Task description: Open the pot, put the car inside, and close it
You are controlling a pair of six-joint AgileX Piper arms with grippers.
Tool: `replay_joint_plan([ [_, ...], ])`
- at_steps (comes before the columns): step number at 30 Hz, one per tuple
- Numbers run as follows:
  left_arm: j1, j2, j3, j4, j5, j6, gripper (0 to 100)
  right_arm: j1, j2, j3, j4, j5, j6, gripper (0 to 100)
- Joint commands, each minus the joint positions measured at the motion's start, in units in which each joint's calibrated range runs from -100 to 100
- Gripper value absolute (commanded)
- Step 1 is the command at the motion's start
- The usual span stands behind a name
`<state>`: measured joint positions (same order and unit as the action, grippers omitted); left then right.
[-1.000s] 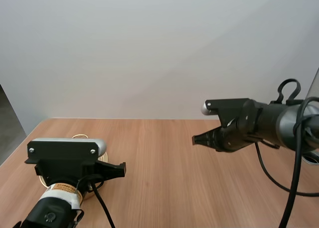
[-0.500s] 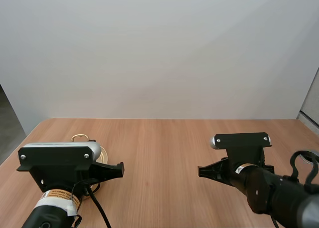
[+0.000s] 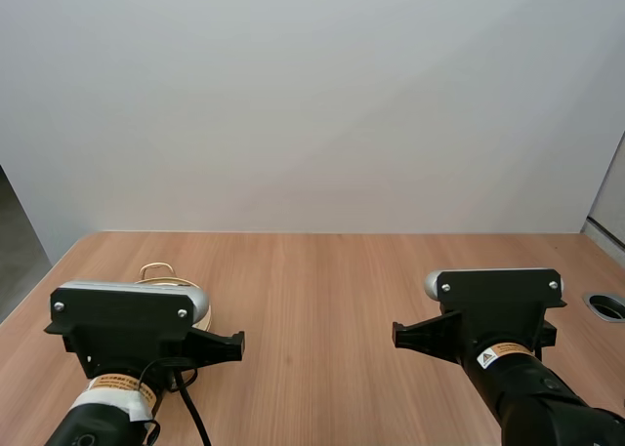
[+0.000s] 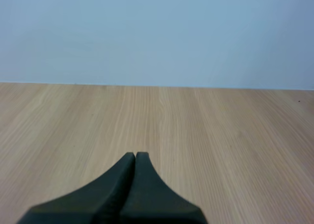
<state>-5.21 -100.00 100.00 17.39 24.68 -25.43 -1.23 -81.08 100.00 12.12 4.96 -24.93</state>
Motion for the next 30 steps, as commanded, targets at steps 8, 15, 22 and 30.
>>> replay_joint_plan([
  [8, 0.02, 0.0, 0.0, -8.1, 6.2, 7.3, 0, 0.0, -15.1, 0.0, 0.4, 22.6, 0.2, 0],
  [15, 3.15, 0.0, 0.0, -8.6, 6.0, 7.3, 0, 0.0, -18.9, 0.0, 1.0, 26.1, 0.3, 0],
  [22, 3.51, 0.0, 0.0, -8.7, 5.8, 7.3, 0, 0.0, -18.9, 0.0, 1.3, 27.6, 3.8, 0],
  [30, 3.51, 0.0, 0.0, -8.6, 2.5, 7.3, 0, 0.0, -18.9, 0.0, 1.4, 28.8, 4.1, 0],
])
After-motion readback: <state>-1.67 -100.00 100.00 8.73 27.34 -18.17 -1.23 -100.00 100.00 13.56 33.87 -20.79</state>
